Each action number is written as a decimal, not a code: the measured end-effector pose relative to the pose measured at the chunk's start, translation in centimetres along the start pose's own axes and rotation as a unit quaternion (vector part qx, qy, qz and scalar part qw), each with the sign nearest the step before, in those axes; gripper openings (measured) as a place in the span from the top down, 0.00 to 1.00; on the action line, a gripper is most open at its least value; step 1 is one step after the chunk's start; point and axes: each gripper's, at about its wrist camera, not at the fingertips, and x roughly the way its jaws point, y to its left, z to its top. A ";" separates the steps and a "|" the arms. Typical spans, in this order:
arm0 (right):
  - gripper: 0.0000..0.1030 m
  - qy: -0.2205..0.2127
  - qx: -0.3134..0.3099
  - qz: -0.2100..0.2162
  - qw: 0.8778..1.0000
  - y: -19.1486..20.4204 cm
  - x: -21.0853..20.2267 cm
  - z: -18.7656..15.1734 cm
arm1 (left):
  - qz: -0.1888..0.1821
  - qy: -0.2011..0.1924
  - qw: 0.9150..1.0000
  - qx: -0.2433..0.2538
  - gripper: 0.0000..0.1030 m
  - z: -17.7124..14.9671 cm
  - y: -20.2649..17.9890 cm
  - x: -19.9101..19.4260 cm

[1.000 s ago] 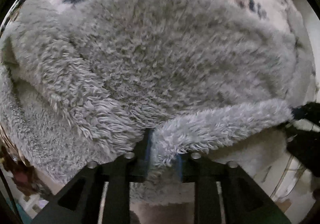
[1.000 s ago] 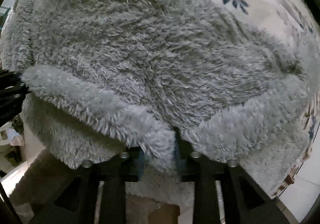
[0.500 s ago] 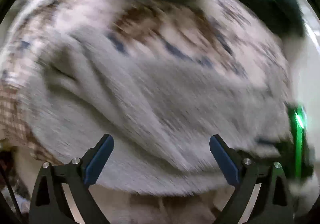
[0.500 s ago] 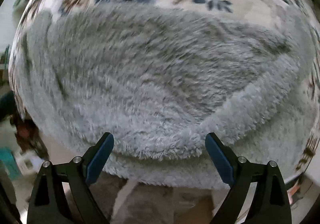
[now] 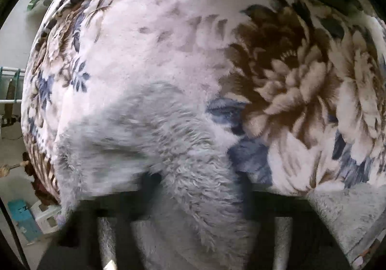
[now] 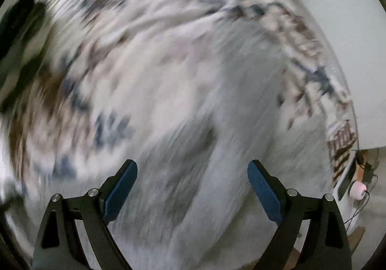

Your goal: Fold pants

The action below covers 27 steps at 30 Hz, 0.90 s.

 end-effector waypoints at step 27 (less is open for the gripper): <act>0.89 -0.073 0.140 0.069 0.985 -11.6 0.7 -0.6 | -0.044 -0.129 0.983 -0.121 0.17 -19.3 -2.0 -10.9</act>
